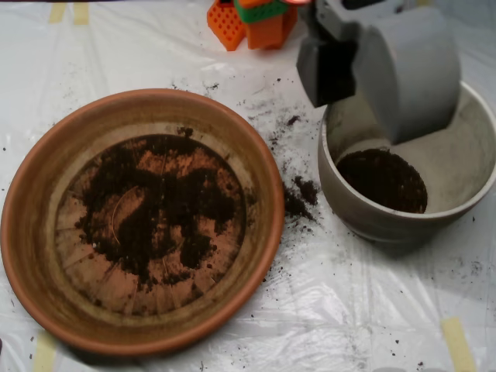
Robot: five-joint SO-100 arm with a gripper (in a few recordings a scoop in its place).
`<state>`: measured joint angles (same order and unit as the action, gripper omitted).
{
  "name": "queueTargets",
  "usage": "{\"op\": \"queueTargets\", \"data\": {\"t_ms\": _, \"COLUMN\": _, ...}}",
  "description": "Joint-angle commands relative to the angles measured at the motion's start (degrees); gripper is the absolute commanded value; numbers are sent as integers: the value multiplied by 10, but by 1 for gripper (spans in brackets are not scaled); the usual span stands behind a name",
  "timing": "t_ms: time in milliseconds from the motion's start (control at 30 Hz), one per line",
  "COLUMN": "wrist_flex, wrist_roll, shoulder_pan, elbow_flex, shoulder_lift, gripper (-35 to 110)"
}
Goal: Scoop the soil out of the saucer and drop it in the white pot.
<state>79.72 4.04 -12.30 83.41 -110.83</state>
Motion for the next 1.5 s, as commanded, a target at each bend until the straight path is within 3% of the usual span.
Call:
{"op": "queueTargets", "data": {"t_ms": 0, "wrist_flex": -18, "wrist_roll": -15, "shoulder_pan": 81, "elbow_flex": 9, "shoulder_lift": -63, "gripper": 54}}
{"op": "queueTargets", "data": {"t_ms": 267, "wrist_flex": -109, "wrist_roll": -50, "shoulder_pan": 262, "elbow_flex": 192, "shoulder_lift": -120, "gripper": 53}}
{"op": "queueTargets", "data": {"t_ms": 667, "wrist_flex": -229, "wrist_roll": 4, "shoulder_pan": 360, "elbow_flex": 383, "shoulder_lift": -44, "gripper": 56}}
{"op": "queueTargets", "data": {"t_ms": 933, "wrist_flex": -264, "wrist_roll": 41, "shoulder_pan": 420, "elbow_flex": 320, "shoulder_lift": 164, "gripper": 57}}
{"op": "queueTargets", "data": {"t_ms": 1233, "wrist_flex": -272, "wrist_roll": 52, "shoulder_pan": 440, "elbow_flex": 238, "shoulder_lift": 258, "gripper": 56}}
{"op": "queueTargets", "data": {"t_ms": 1467, "wrist_flex": -200, "wrist_roll": 68, "shoulder_pan": 425, "elbow_flex": 89, "shoulder_lift": 377, "gripper": 52}}
